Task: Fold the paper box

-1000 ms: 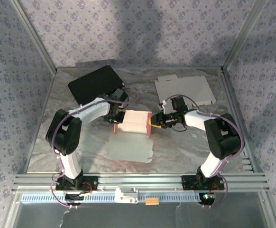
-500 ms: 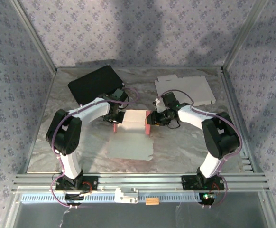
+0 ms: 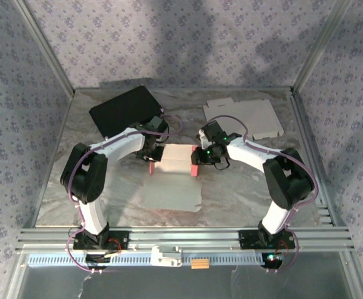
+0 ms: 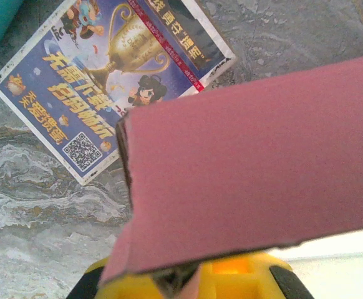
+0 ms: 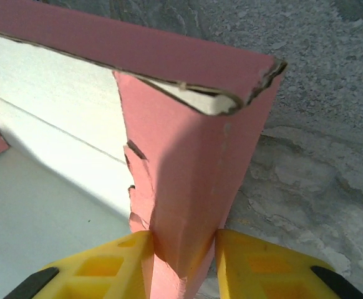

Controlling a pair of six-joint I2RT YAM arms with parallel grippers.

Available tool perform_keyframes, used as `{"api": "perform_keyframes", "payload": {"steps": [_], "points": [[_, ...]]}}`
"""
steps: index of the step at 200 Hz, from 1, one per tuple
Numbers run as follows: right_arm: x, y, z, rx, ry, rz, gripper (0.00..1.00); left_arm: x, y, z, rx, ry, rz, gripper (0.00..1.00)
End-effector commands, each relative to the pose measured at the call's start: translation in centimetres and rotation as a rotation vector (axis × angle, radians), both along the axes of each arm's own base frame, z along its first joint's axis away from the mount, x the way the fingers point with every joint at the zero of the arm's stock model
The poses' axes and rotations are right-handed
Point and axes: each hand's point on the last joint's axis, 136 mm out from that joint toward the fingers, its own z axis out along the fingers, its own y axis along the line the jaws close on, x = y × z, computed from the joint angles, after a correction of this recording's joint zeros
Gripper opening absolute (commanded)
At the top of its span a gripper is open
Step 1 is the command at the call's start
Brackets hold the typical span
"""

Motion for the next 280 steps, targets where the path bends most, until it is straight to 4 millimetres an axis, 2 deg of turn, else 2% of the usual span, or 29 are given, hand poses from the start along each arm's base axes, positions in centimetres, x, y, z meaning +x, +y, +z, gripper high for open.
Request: {"api": "perform_keyframes", "payload": {"steps": [1, 32, 43, 67, 95, 112, 142, 159, 175, 189, 199, 207, 223, 256, 280], "points": [[-0.5, -0.2, -0.4, -0.09, 0.002, -0.022, 0.33, 0.1, -0.1, 0.5, 0.018, -0.006, 0.03, 0.0], [-0.9, 0.4, 0.8, -0.087, -0.061, -0.016, 0.35, -0.2, 0.7, 0.9, -0.001, -0.109, 0.078, 0.0], [-1.2, 0.4, 1.5, -0.086, -0.101, -0.001, 0.37, 0.3, 0.8, 1.5, -0.026, -0.188, 0.101, 0.0], [-2.1, 0.0, 1.9, -0.113, -0.174, 0.027, 0.39, 0.1, 1.2, 2.1, -0.094, -0.294, 0.172, 0.0], [-3.3, -0.8, 1.8, -0.106, -0.248, 0.025, 0.41, -0.3, 1.1, 3.5, -0.132, -0.503, 0.196, 0.0], [-3.5, -0.8, 2.4, -0.09, -0.328, 0.028, 0.45, -0.3, 1.5, 4.3, -0.189, -0.604, 0.241, 0.0], [-3.1, -1.3, 2.5, -0.043, -0.421, 0.019, 0.47, -1.0, 2.0, 4.2, -0.188, -0.686, 0.237, 0.0], [-2.8, -2.2, 4.2, 0.026, -0.433, -0.026, 0.47, -1.5, 1.5, 4.0, -0.158, -0.709, 0.159, 0.0], [-2.8, -3.5, 7.6, 0.11, -0.514, -0.077, 0.49, -1.3, 1.9, 4.1, -0.088, -0.738, 0.139, 0.0], [-2.8, -5.2, 9.4, 0.146, -0.607, -0.13, 0.53, -1.2, 1.7, 4.1, -0.06, -0.746, 0.109, 0.0], [-2.4, -6.7, 9.3, 0.157, -0.643, -0.178, 0.58, -1.1, 1.1, 4.2, -0.051, -0.761, 0.061, 0.0], [-2.0, -7.9, 8.7, 0.173, -0.662, -0.21, 0.59, -1.1, 0.8, 4.4, -0.035, -0.775, 0.035, 0.0], [-1.0, -9.2, 7.9, 0.195, -0.726, -0.229, 0.62, -1.1, 0.3, 4.1, -0.004, -0.777, -0.025, 0.0], [-0.4, -9.2, 5.2, 0.143, -0.67, -0.15, 0.61, -1.7, 0.1, 3.4, 0.021, -0.772, -0.107, 0.0], [-0.3, -8.8, 4.4, 0.165, -0.648, -0.152, 0.6, -2.4, 0.2, 2.2, 0.007, -0.743, -0.128, 0.0]]}}
